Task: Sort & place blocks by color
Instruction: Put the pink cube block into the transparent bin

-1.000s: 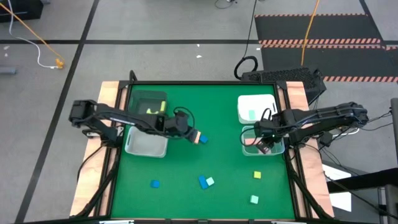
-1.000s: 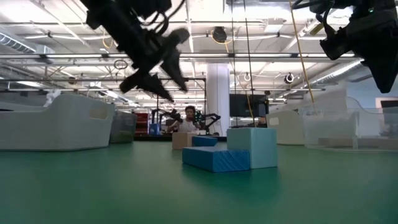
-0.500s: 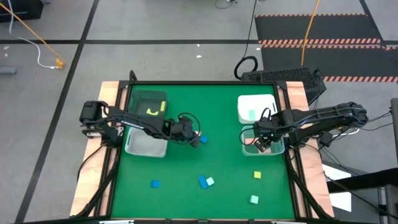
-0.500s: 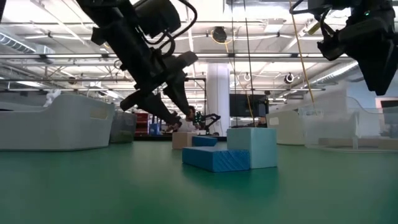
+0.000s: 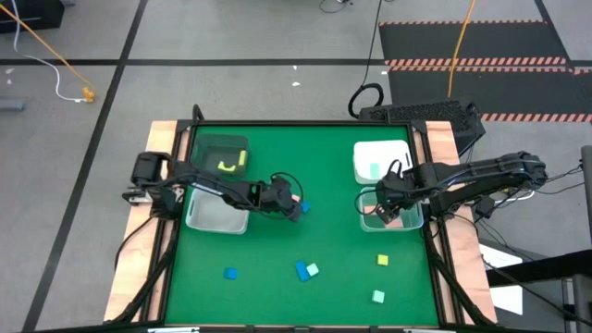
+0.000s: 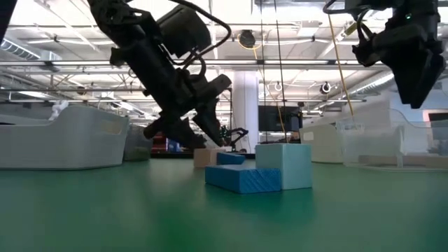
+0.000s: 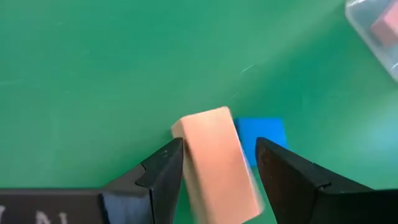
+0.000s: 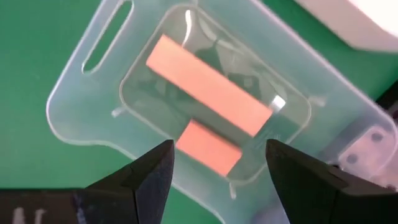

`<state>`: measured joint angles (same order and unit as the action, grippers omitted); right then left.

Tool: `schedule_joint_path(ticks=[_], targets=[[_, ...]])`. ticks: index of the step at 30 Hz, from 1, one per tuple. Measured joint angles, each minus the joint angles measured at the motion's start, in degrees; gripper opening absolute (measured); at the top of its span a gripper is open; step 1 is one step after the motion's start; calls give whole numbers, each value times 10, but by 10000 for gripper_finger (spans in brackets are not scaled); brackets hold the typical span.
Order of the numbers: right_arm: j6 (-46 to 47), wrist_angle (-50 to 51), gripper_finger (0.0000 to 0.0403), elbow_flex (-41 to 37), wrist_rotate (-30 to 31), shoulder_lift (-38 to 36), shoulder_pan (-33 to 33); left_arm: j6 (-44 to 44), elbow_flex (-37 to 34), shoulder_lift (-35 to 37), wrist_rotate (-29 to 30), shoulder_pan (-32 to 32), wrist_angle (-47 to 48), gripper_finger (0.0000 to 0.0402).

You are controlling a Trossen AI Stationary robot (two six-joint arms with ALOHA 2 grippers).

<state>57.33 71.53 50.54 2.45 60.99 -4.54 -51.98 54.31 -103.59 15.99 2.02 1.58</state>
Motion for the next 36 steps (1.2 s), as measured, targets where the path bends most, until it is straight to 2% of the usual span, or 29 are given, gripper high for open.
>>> schedule_joint_path(ticks=[10,16,18,21,23,30,36], targets=[[0,-72,247,-55,4,0,0,5,0,-19,15,-6,12,202],[8,-105,247,-87,-3,0,0,20,1,-19,16,-14,54,201],[17,-115,247,-93,-12,0,0,24,1,-19,15,-17,57,190],[20,-122,247,-95,-12,0,0,23,0,-17,15,-18,56,150],[20,-122,247,-95,-12,0,-1,20,0,-17,13,-18,52,131],[29,-133,247,-95,-11,0,-1,8,0,-17,-17,-18,-6,132],[38,-140,247,-95,-10,0,-1,18,0,18,-15,-25,-54,132]])
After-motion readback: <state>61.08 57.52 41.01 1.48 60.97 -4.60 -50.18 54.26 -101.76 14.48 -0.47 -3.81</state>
